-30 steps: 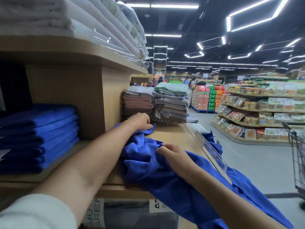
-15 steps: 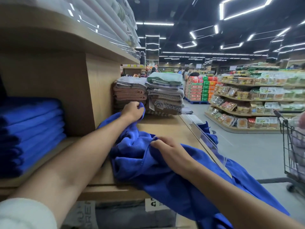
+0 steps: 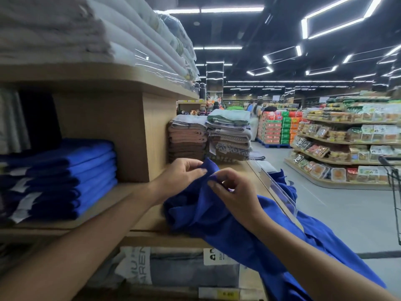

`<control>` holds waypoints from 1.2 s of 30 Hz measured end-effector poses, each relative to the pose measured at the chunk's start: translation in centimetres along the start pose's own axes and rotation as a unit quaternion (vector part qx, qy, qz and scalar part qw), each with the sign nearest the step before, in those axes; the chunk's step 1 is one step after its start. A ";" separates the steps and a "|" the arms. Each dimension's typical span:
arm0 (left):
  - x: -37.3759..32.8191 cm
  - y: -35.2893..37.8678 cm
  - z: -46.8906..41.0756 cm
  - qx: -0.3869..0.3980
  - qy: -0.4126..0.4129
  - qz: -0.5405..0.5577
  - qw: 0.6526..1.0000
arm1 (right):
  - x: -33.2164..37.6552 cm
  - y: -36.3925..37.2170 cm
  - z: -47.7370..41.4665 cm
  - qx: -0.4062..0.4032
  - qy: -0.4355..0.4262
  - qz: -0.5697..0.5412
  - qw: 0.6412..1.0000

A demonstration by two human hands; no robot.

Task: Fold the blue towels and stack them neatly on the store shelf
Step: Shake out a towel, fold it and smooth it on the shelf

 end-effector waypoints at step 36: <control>-22.2 -18.1 -0.5 -0.167 0.056 0.005 0.984 | 18.8 1.9 -11.4 0.267 0.122 0.281 0.914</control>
Point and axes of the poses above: each hand's wrist, its own z-axis away from the middle knuckle, its own y-axis out of the palm, x = y × z, the point moved 5 cm from there along -z, towards the middle knuckle, and after that the axes turned 15 degrees about -z, right-handed, at the moved point
